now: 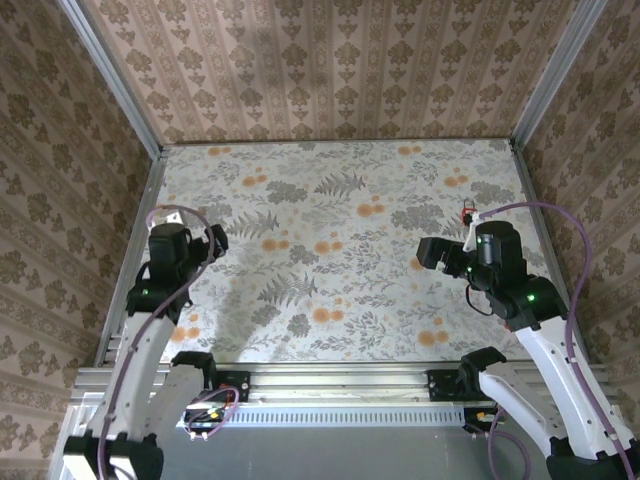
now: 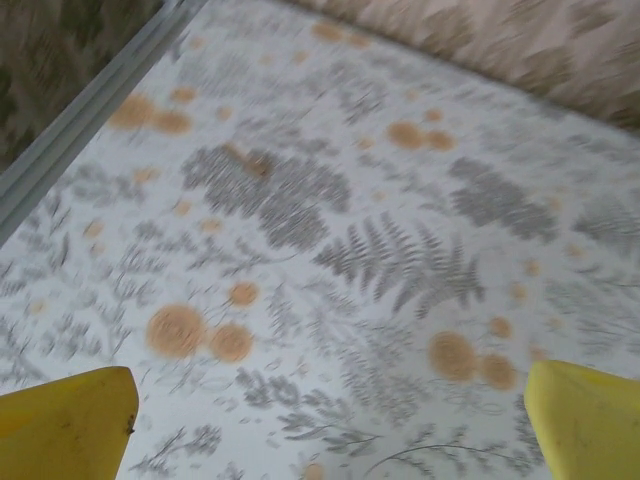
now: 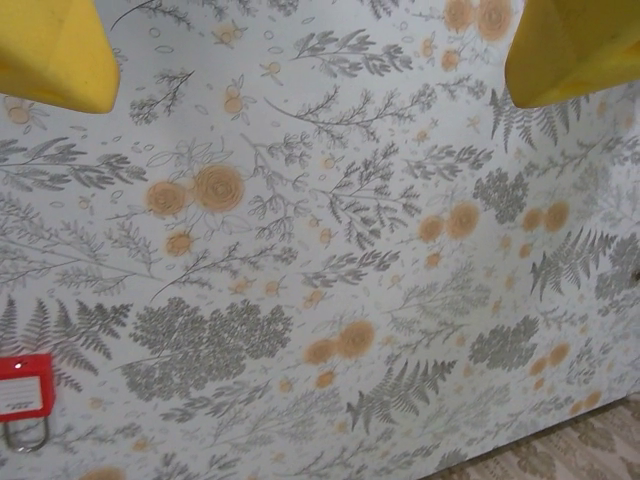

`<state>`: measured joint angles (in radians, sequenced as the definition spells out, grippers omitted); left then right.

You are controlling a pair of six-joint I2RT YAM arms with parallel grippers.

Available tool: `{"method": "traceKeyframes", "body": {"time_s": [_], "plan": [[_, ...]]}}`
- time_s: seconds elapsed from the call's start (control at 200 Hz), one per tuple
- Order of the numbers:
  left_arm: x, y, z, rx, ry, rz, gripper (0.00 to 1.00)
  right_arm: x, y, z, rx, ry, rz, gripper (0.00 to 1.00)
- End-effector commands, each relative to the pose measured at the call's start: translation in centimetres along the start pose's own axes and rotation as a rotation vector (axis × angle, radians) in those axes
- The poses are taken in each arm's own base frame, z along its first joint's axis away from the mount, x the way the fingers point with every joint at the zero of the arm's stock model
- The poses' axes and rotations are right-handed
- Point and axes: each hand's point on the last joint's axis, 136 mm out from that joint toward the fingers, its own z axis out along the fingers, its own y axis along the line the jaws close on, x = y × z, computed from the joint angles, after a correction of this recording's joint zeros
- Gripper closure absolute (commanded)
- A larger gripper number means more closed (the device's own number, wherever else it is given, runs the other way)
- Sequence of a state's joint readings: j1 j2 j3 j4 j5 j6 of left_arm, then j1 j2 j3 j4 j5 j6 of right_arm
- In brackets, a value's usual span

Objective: Unlock with the key

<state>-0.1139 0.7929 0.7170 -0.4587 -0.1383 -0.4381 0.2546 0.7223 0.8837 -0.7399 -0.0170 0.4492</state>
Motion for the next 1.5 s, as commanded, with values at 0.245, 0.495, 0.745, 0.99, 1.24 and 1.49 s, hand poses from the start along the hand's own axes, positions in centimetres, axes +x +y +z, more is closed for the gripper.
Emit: {"method": "traceKeyframes", "body": {"time_s": [0.245, 0.495, 0.745, 0.99, 1.24, 1.49], "plan": [[-2.5, 3.8, 9.8, -0.051, 0.122, -0.324, 0.13, 2.6, 1.7, 0.0, -0.09, 0.105, -0.014, 0.0], [-5.4, 4.5, 17.4, -0.012, 0.188, -0.503, 0.22, 4.5, 1.8, 0.5, -0.115, 0.134, 0.001, 0.0], [-5.6, 4.4, 22.4, -0.048, 0.32, -0.492, 0.29, 5.6, 2.0, 1.3, -0.116, 0.163, -0.009, 0.0], [-3.8, 4.5, 24.4, -0.12, 0.431, -0.454, 0.31, 6.2, 1.8, 1.9, -0.112, 0.178, 0.0, 0.0], [-0.9, 5.3, 24.9, -0.174, 0.497, -0.455, 0.33, 6.6, 1.8, 2.3, -0.111, 0.195, -0.004, 0.0], [0.3, 5.5, 26.0, -0.188, 0.512, -0.454, 0.33, 7.6, 1.4, 2.9, -0.101, 0.212, 0.009, 0.0]]}}
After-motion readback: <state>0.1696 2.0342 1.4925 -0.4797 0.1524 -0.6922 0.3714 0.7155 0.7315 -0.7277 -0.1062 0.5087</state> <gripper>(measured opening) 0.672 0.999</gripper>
